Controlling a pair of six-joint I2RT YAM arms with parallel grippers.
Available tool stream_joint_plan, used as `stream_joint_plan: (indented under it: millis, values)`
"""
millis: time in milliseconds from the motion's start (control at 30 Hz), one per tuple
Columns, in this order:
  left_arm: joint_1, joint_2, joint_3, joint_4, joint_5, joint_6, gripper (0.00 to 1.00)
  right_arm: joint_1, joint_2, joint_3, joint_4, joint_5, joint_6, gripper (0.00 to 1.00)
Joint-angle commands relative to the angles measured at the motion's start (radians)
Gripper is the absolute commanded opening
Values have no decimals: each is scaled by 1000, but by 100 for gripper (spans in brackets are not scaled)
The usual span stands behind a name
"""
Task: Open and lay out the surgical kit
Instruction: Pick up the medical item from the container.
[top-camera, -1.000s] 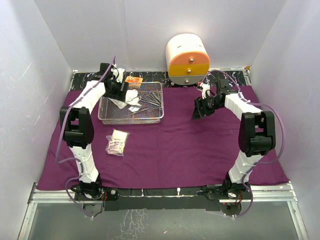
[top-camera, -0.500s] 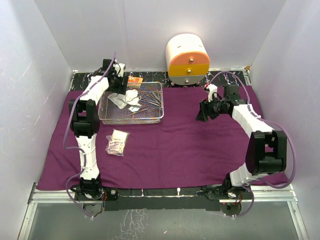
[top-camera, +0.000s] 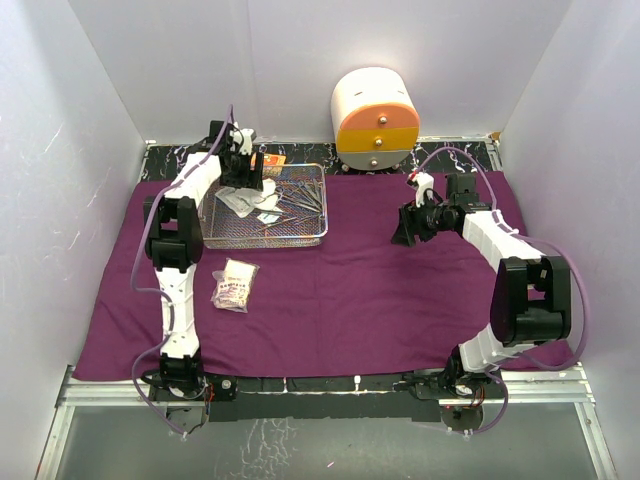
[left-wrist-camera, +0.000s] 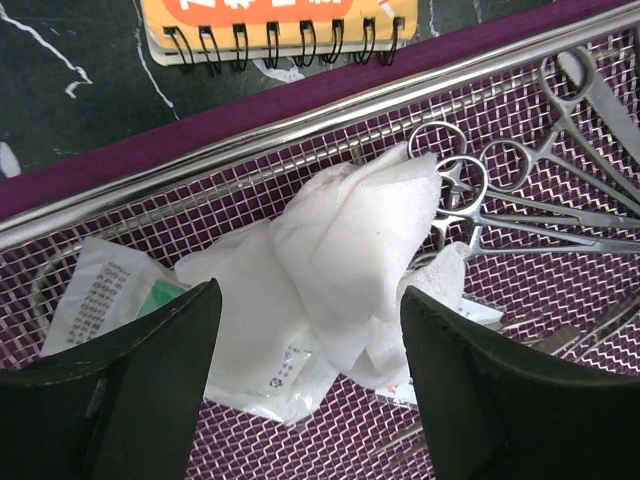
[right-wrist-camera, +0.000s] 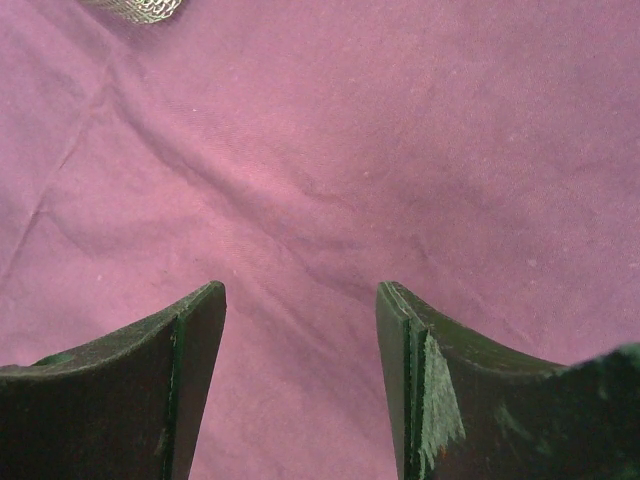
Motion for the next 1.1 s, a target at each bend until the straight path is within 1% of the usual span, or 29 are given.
stream_joint_plan:
  millis: [0, 133, 233, 400, 633, 767, 967, 1000, 1067]
  values:
    - [1, 36, 40, -11, 29, -24, 71, -5, -3, 31, 42, -12, -10, 60]
    - [-3, 59, 43, -15, 29, -18, 70, -5, 6, 32, 40, -12, -12, 60]
    - [-7, 68, 31, -18, 33, -17, 67, -5, 10, 33, 37, -11, -14, 60]
    - [-11, 68, 13, -9, 45, -21, 48, -5, 16, 33, 34, -9, -15, 60]
    - [-12, 67, 10, -9, 54, -26, 26, -5, 20, 35, 31, -2, -17, 60]
    - [-12, 56, 36, -16, 50, -21, 16, -5, 26, 36, 27, 2, -18, 60]
    - [-11, 26, 114, -38, 47, 1, 2, -5, 28, 41, 23, 8, -18, 60]
    - [-12, 15, 121, -36, 48, 5, 0, -5, 27, 39, 23, 9, -18, 60]
    - [-12, -13, 121, -26, 51, 11, 0, -5, 25, 39, 23, 9, -18, 60]
